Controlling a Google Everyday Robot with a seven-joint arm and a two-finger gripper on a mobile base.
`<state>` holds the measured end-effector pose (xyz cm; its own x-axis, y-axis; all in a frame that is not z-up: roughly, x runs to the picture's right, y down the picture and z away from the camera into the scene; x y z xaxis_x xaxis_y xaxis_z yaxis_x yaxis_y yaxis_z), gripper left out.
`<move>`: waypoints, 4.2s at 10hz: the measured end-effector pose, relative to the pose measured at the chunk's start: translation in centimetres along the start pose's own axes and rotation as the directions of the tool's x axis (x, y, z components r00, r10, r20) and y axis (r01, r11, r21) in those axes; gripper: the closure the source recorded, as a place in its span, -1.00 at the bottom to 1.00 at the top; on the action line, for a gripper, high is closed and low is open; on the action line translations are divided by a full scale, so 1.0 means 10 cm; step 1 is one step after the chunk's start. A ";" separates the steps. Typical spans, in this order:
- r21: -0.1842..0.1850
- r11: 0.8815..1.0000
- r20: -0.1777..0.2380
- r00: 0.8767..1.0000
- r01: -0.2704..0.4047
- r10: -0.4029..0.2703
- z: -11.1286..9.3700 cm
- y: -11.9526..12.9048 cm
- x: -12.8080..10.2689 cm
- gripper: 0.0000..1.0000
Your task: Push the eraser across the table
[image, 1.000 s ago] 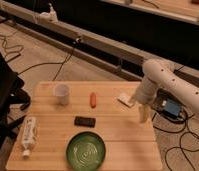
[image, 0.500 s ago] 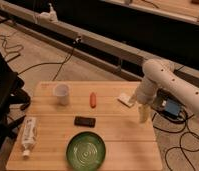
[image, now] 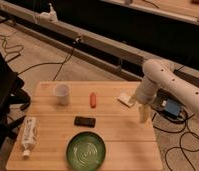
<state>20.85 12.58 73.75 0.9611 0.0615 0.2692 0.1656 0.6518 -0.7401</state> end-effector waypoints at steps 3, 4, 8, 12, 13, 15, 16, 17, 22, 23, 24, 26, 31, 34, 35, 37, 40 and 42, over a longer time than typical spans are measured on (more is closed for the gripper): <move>0.000 1.000 0.000 1.000 0.000 0.000 0.00 0.00 0.00 0.12; 0.000 1.000 0.001 1.000 0.000 0.000 0.00 0.00 0.00 0.29; 0.017 1.000 0.011 1.000 -0.010 0.010 0.01 -0.05 0.02 0.99; 0.063 0.996 0.058 0.996 -0.070 0.066 0.17 -0.26 0.07 1.00; 0.061 0.995 0.076 0.995 -0.076 0.071 0.24 -0.28 0.05 1.00; 0.049 0.996 0.118 0.991 -0.075 0.068 0.39 -0.29 -0.05 1.00; 0.044 0.997 0.141 0.988 -0.069 0.062 0.49 -0.29 -0.13 1.00; 0.045 0.997 0.163 0.985 -0.057 0.049 0.61 -0.29 -0.25 1.00; 0.047 0.999 0.187 0.982 -0.023 0.014 0.77 -0.23 -0.48 1.00; 0.047 0.999 0.187 0.982 -0.022 0.013 0.77 -0.24 -0.49 1.00; 0.048 0.999 0.188 0.982 -0.024 0.014 0.76 -0.24 -0.49 1.00; 0.065 0.997 0.208 0.978 -0.027 0.013 0.76 -0.28 -0.57 1.00; 0.006 1.000 0.338 0.941 0.014 -0.015 1.17 -0.24 -1.14 1.00; -0.034 0.997 0.366 0.929 0.072 -0.054 1.46 -0.19 -1.40 1.00; -0.037 0.995 0.364 0.929 0.091 -0.072 1.53 -0.22 -1.48 1.00; -0.029 0.992 0.351 0.930 0.127 -0.109 1.63 -0.34 -1.66 1.00; -0.007 0.990 0.342 0.931 0.139 -0.128 1.66 -0.51 -1.78 1.00; -0.008 0.991 0.343 0.931 0.135 -0.124 1.68 -0.53 -1.81 1.00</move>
<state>-1.12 20.69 83.20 0.7987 0.2353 0.5538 0.2957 0.6481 -0.7018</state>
